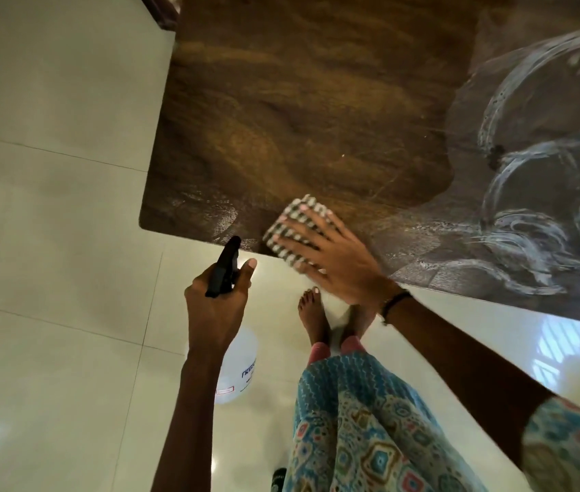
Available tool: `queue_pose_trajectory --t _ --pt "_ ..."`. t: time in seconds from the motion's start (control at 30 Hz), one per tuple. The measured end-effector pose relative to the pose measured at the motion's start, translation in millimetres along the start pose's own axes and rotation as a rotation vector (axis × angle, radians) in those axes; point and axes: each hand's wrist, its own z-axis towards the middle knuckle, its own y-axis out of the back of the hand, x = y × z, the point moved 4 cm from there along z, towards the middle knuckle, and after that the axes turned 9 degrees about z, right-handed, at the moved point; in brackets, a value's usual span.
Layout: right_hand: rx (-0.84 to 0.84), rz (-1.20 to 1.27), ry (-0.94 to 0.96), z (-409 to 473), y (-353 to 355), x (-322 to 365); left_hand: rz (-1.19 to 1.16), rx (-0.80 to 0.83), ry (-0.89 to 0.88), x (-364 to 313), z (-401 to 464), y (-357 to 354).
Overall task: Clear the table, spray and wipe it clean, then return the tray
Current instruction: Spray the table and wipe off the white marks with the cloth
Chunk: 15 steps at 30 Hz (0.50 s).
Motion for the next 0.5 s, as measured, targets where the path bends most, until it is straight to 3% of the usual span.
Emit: queue_pose_trajectory --t 0.13,0.27,0.37,0.5 --pt "-0.091 -0.012 -0.271 -16 33 -57 -0.006 0.05 -0.02 0 -2 -8" --pt "-0.198 0.003 -0.431 22 32 -45 0.019 0.072 -0.085 -1 -6 -20" --pt "-0.177 -0.018 -0.295 29 14 -8 0.066 0.088 -0.152 -2 -10 -29" --pt "-0.068 -0.034 -0.129 -26 1 1 0.112 0.104 -0.21 -7 -19 -38"
